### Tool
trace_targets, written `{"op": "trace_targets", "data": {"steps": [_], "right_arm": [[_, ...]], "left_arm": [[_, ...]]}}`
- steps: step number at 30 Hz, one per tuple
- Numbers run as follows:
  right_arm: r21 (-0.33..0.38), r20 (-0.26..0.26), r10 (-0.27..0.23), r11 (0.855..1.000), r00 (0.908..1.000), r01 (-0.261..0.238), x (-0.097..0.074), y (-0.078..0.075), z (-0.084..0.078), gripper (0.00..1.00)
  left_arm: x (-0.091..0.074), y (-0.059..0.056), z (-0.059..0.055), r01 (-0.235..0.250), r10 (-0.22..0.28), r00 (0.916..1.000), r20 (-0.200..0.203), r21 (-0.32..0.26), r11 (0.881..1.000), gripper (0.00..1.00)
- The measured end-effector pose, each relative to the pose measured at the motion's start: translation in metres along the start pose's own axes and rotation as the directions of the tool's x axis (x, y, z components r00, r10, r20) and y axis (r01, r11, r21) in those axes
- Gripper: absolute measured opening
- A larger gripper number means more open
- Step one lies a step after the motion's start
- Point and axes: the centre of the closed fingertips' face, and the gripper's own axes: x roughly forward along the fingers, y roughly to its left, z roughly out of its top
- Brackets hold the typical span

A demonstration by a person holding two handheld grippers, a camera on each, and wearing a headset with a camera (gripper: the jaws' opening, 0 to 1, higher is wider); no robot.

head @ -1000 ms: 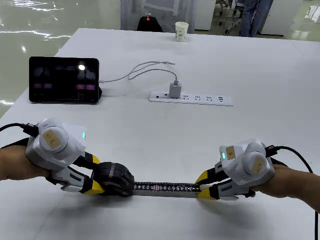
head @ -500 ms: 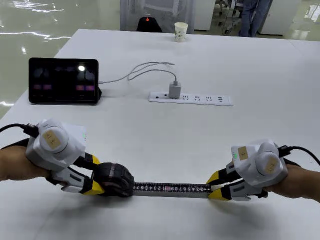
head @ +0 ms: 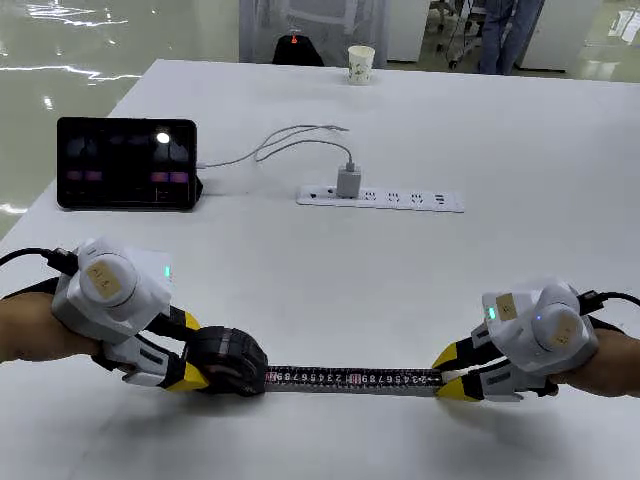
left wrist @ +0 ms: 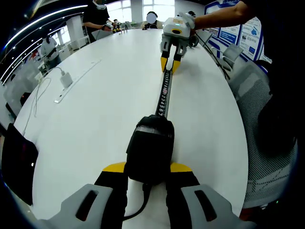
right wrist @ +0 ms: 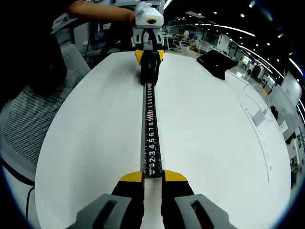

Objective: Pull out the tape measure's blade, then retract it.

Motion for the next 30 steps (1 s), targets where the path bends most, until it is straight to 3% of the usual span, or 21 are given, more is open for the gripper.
{"op": "trace_targets", "data": {"steps": [9,30], "right_arm": [[0.007,-0.012,-0.006,1.000,0.9999,0.006,-0.0054,0.0001,-0.0080,0.09],[-0.006,-0.048,0.011,1.000,0.9988,-0.012,-0.0045,0.0018,-0.0075,0.10]], "left_arm": [[0.0008,0.0015,-0.0007,0.000,0.000,1.0000,-0.002,0.000,1.000,0.25],[-0.0001,-0.0002,0.0023,-0.021,0.021,0.9991,-0.038,0.017,1.000,0.26]]}}
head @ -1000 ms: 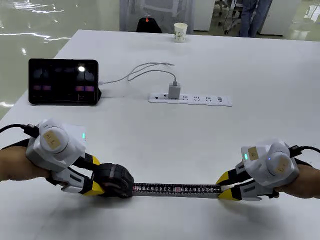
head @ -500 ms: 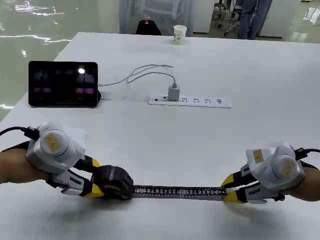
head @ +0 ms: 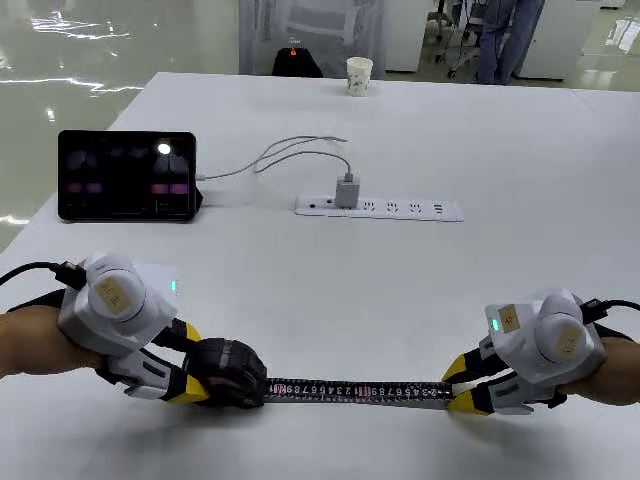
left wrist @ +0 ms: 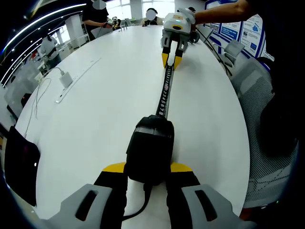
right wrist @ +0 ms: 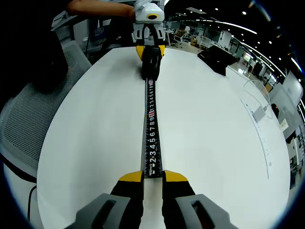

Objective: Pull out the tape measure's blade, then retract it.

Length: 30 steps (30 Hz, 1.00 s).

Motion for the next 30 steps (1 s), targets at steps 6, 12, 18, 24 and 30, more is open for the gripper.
{"op": "trace_targets", "data": {"steps": [6,12,18,24,30], "right_arm": [[-0.018,-0.012,0.001,1.000,0.9999,-0.001,0.000,0.000,0.000,0.12],[-0.026,-0.021,-0.013,1.000,0.9997,0.012,0.000,-0.001,0.000,0.12],[-0.030,-0.028,-0.029,0.999,0.9992,0.028,-0.004,0.000,-0.001,0.13],[-0.024,-0.025,-0.047,0.999,0.9986,0.047,-0.010,0.004,-0.003,0.18],[0.002,-0.021,-0.067,0.998,0.9975,0.067,-0.016,0.008,-0.002,0.22]], "left_arm": [[0.000,0.000,0.000,-0.003,0.003,0.9999,-0.013,0.016,1.000,0.26],[0.001,0.003,-0.002,-0.013,0.014,0.9996,-0.023,0.021,1.000,0.26],[-0.001,0.005,-0.003,-0.030,0.031,0.9992,-0.025,0.020,0.999,0.26],[-0.005,0.006,-0.007,-0.060,0.059,0.9981,-0.019,-0.007,0.998,0.26],[-0.011,0.003,-0.012,-0.080,0.080,0.9968,-0.011,-0.038,0.996,0.30]]}}
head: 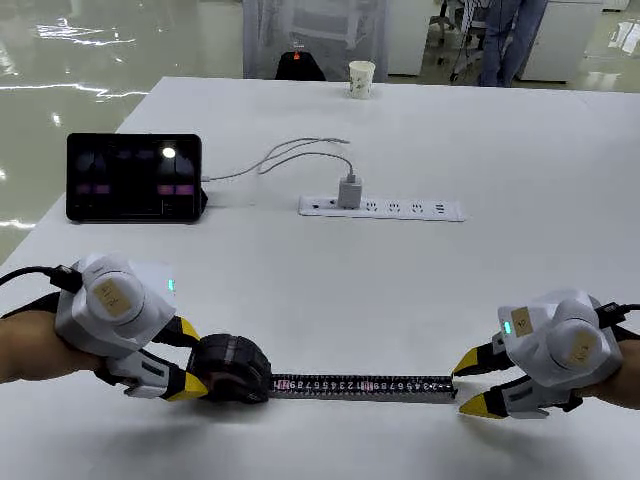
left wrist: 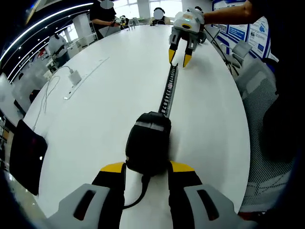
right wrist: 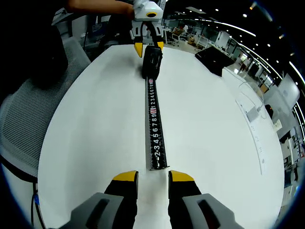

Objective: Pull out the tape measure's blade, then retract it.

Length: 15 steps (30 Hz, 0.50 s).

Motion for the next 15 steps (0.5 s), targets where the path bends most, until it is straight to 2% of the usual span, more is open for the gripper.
{"op": "trace_targets", "data": {"steps": [9,12,15], "right_arm": [[0.030,0.017,-0.025,0.999,0.9995,0.025,-0.006,0.010,0.002,0.28],[0.065,0.020,-0.045,0.997,0.9988,0.044,-0.008,0.012,0.002,0.31],[0.107,0.043,-0.067,0.992,0.9968,0.062,-0.011,0.013,0.005,0.35]], "left_arm": [[-0.012,-0.015,0.001,-0.039,0.041,0.9987,0.029,-0.080,0.996,0.40],[-0.016,-0.021,0.001,-0.054,0.059,0.9975,0.039,-0.111,0.992,0.44],[-0.020,-0.025,0.001,-0.073,0.082,0.9954,0.050,-0.154,0.985,0.50]]}}
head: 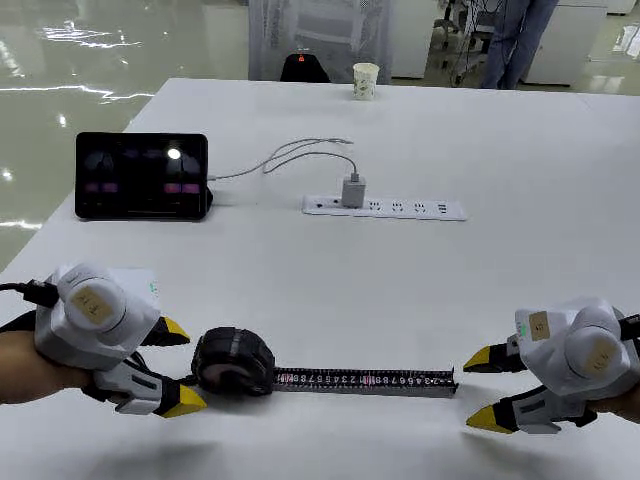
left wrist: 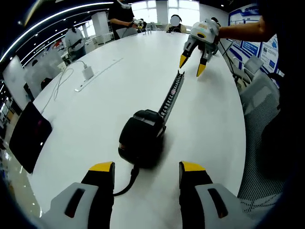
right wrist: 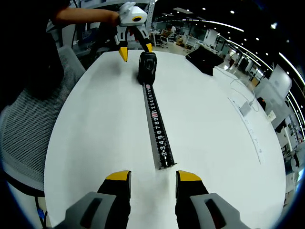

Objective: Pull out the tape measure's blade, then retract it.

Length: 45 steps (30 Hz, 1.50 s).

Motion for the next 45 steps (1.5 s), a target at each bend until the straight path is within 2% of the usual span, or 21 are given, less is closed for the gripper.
{"op": "trace_targets", "data": {"steps": [7,13,19,24,27,31,35,38,41,44,45], "right_arm": [[0.104,0.030,-0.043,0.994,0.9986,0.040,-0.006,0.006,0.003,0.44],[0.150,0.057,-0.083,0.986,0.9949,0.074,-0.012,0.009,0.007,0.48],[0.198,0.072,-0.113,0.975,0.9909,0.097,-0.014,0.016,0.009,0.52],[0.242,0.102,-0.164,0.961,0.9811,0.136,-0.019,0.018,0.013,0.54],[0.287,0.112,-0.197,0.945,0.9740,0.158,-0.021,0.020,0.014,0.56],[0.314,0.121,-0.217,0.934,0.9688,0.170,-0.024,0.025,0.014,0.60],[0.346,0.134,-0.246,0.919,0.9599,0.188,-0.026,0.030,0.018,0.63],[0.373,0.144,-0.261,0.908,0.9544,0.192,-0.027,0.035,0.022,0.66],[0.406,0.150,-0.280,0.892,0.9480,0.200,-0.028,0.039,0.026,0.69],[0.419,0.153,-0.297,0.883,0.9425,0.211,-0.028,0.043,0.028,0.72],[0.433,0.153,-0.305,0.876,0.9400,0.214,-0.029,0.044,0.029,0.73]], "left_arm": [[-0.009,-0.008,-0.001,-0.049,0.052,0.9980,0.037,-0.069,0.996,0.57],[-0.014,-0.017,-0.004,-0.074,0.083,0.9940,0.071,-0.121,0.990,0.62],[-0.017,-0.024,-0.007,-0.104,0.124,0.9872,0.101,-0.181,0.978,0.66],[-0.019,-0.031,-0.007,-0.124,0.158,0.9792,0.127,-0.243,0.962,0.71],[-0.021,-0.034,-0.006,-0.139,0.184,0.9714,0.149,-0.274,0.952,0.72],[-0.022,-0.038,-0.003,-0.154,0.206,0.9648,0.163,-0.283,0.947,0.74],[-0.025,-0.041,0.002,-0.170,0.235,0.9541,0.185,-0.310,0.935,0.76],[-0.026,-0.047,0.003,-0.170,0.236,0.9532,0.189,-0.312,0.935,0.76],[-0.028,-0.051,0.003,-0.175,0.245,0.9513,0.187,-0.326,0.929,0.77],[-0.030,-0.055,0.005,-0.177,0.259,0.9463,0.193,-0.360,0.916,0.78],[-0.029,-0.057,0.005,-0.176,0.262,0.9455,0.194,-0.370,0.912,0.80]]}}
